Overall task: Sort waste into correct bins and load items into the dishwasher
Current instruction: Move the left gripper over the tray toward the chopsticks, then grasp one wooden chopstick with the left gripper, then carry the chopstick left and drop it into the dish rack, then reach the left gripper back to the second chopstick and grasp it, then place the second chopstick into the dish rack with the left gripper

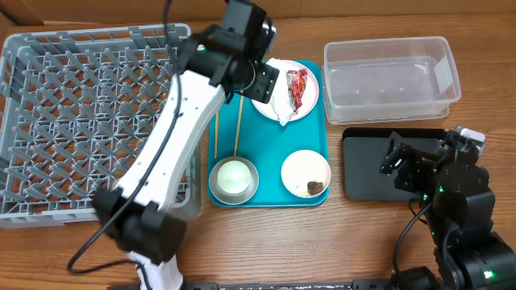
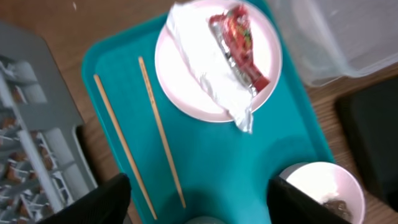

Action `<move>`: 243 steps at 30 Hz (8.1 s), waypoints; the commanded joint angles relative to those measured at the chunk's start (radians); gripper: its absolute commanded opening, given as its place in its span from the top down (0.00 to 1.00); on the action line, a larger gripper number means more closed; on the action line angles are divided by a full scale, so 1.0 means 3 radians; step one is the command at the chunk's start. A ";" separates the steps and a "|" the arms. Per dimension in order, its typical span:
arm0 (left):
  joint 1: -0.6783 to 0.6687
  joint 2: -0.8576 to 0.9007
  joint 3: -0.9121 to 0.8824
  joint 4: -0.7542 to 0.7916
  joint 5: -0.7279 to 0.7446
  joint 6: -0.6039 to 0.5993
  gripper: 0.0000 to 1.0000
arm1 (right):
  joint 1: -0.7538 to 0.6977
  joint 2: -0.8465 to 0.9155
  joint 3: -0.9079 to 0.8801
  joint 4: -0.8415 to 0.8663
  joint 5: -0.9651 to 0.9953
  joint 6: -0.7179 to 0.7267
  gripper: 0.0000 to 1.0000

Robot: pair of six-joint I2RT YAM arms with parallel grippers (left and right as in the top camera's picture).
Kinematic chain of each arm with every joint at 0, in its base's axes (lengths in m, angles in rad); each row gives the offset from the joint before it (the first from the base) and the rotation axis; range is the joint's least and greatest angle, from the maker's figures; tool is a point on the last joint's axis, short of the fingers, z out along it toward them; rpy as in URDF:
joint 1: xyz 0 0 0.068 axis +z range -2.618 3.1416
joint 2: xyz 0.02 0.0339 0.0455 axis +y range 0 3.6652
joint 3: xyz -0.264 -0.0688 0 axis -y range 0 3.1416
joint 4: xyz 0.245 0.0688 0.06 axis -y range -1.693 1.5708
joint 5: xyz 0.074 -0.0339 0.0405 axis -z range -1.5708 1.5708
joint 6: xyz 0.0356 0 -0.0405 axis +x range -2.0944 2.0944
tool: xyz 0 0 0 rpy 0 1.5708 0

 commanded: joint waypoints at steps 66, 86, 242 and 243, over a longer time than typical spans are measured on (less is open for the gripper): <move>0.0403 0.1404 -0.0682 0.0765 -0.0001 -0.0196 0.60 | -0.0343 -0.0011 0.0666 -0.0678 0.0960 0.0303 0.00; 0.0408 0.1387 0.0701 -0.0117 0.0612 -0.0352 0.96 | -0.0343 -0.0011 0.0666 -0.0678 0.0961 0.0303 0.00; 0.1343 0.1371 0.1748 -0.0932 -0.0013 -0.0132 0.00 | -0.0343 -0.0011 0.0666 -0.0678 0.0961 0.0303 0.00; 0.1343 0.1368 0.2127 -0.1146 0.0238 -0.0134 0.01 | -0.0343 -0.0011 0.0666 -0.0678 0.0961 0.0304 0.00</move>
